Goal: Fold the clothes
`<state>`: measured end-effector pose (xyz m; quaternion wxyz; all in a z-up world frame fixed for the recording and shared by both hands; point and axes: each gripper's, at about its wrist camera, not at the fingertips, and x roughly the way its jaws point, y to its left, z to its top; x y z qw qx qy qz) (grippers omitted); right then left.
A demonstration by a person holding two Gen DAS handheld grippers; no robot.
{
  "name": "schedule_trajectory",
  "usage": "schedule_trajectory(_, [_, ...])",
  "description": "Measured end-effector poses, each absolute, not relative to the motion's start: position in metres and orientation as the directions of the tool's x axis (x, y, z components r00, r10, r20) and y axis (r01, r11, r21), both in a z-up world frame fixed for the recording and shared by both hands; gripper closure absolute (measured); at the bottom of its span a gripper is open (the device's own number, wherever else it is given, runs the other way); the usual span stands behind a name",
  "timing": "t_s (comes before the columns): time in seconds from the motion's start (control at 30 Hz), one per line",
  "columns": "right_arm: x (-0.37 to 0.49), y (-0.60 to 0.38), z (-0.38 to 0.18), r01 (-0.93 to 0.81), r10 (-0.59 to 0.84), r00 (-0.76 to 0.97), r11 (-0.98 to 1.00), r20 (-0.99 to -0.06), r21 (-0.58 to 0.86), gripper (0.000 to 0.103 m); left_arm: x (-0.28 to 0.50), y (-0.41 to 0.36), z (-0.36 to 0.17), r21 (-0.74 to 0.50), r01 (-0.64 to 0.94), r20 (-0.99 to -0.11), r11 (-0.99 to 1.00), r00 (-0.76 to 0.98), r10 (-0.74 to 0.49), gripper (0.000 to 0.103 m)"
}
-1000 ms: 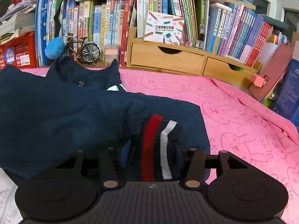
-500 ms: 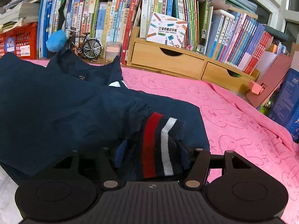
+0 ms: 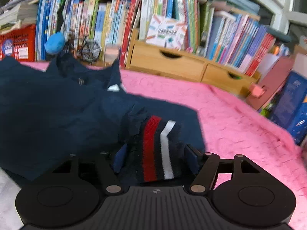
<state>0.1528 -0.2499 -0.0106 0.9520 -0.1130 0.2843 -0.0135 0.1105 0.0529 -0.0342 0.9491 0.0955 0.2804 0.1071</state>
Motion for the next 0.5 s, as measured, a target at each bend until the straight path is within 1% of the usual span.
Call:
schedule_trajectory(0.03, [0.143, -0.252, 0.000, -0.035, -0.083, 0.860, 0.975, -0.503, -0.222, 0.022, 0.105, 0.055, -0.023, 0.224, -0.156, -0.476, 0.962, 0.844, 0.248, 0.000])
schedule_trajectory(0.07, [0.134, -0.253, 0.009, -0.032, -0.077, 0.880, 0.975, -0.469, -0.220, 0.017, 0.102, 0.057, -0.010, 0.188, -0.152, -0.442, 0.970, 0.869, 0.222, 0.000])
schedule_trajectory(0.13, [0.124, -0.250, 0.027, -0.030, -0.058, 0.910, 0.978, -0.410, -0.206, 0.015, 0.101, 0.056, 0.012, 0.112, -0.114, -0.394, 0.987, 0.907, 0.149, 0.000])
schedule_trajectory(0.2, [0.122, -0.243, 0.039, -0.074, 0.008, 0.928, 0.984, -0.372, -0.164, 0.008, 0.112, 0.045, 0.021, 0.087, -0.043, -0.376, 0.995, 0.924, 0.073, 0.000])
schedule_trajectory(0.23, [0.125, -0.236, 0.040, -0.127, 0.071, 0.927, 0.983, -0.368, -0.131, 0.000, 0.121, 0.036, 0.019, 0.102, -0.019, -0.383, 0.995, 0.922, 0.057, 0.000])
schedule_trajectory(0.27, [0.130, -0.228, 0.037, -0.169, 0.116, 0.917, 0.980, -0.382, -0.109, 0.000, 0.131, 0.027, 0.013, 0.127, -0.003, -0.397, 0.992, 0.916, 0.054, 0.000])
schedule_trajectory(0.33, [0.144, -0.211, 0.024, -0.220, 0.161, 0.888, 0.971, -0.431, -0.092, 0.000, 0.150, 0.015, -0.005, 0.181, 0.014, -0.434, 0.983, 0.898, 0.067, 0.000])
schedule_trajectory(0.43, [0.165, -0.200, -0.001, -0.222, 0.164, 0.843, 0.973, -0.512, -0.055, 0.001, 0.168, 0.010, -0.034, 0.233, 0.024, -0.495, 0.972, 0.863, 0.098, 0.000])
schedule_trajectory(0.5, [0.176, -0.202, -0.015, -0.223, 0.178, 0.807, 0.975, -0.562, -0.011, 0.001, 0.173, 0.012, -0.049, 0.242, 0.034, -0.525, 0.970, 0.845, 0.102, 0.000])
